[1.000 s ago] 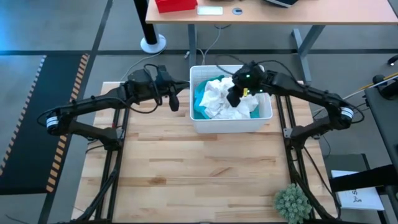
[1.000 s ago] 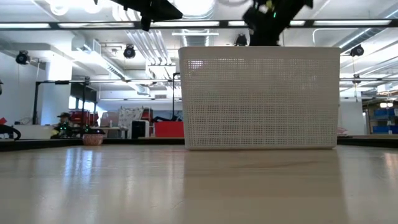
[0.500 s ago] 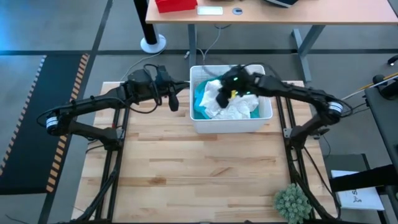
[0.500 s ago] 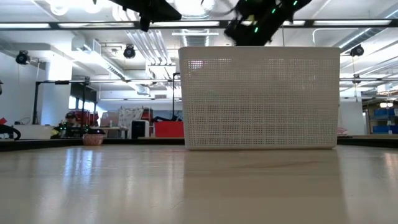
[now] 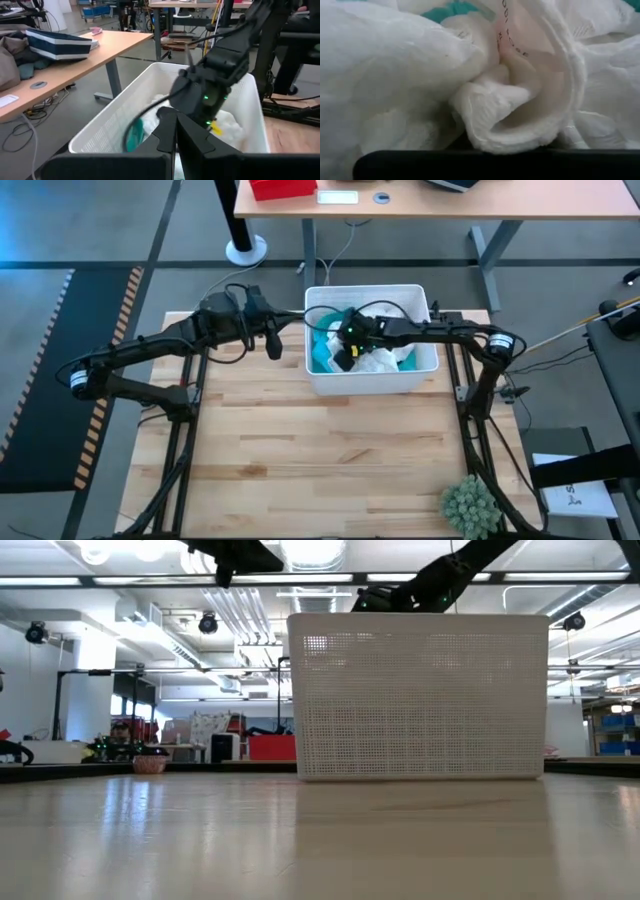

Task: Sort clothes
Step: Put the white dress into the white laundry bin, then adjust the white laundry bin

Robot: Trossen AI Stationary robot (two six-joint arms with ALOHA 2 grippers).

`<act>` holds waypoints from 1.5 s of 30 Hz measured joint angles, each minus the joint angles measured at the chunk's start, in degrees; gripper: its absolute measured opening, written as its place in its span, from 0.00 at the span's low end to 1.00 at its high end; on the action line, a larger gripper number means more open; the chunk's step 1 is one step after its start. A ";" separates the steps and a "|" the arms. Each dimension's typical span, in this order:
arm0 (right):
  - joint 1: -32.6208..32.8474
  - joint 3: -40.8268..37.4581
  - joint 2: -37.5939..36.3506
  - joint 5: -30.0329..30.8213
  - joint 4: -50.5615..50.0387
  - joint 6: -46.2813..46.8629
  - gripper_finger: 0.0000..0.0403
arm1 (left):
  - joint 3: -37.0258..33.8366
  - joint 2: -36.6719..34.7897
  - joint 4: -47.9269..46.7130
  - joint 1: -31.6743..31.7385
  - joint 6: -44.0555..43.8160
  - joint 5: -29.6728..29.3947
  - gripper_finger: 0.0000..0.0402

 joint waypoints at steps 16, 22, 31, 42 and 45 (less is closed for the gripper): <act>2.67 11.15 -17.87 2.19 -8.00 -1.28 0.00 | 0.00 -0.87 0.08 0.00 -1.01 -0.02 0.00; 2.61 18.97 -23.65 19.60 -25.29 -3.79 0.00 | -0.02 -2.39 -0.97 0.00 -1.27 -0.01 0.00; -5.35 22.75 -27.18 34.83 -57.59 9.52 0.00 | -0.02 -4.35 -2.42 -0.42 -1.53 0.01 0.00; -14.38 18.66 -27.66 19.00 -65.62 10.69 0.00 | -0.02 -5.25 -4.15 -1.29 -1.69 0.02 0.00; -15.30 15.72 -26.83 18.99 -65.52 11.44 0.00 | -0.02 -5.64 -4.60 -1.61 -1.68 0.04 0.00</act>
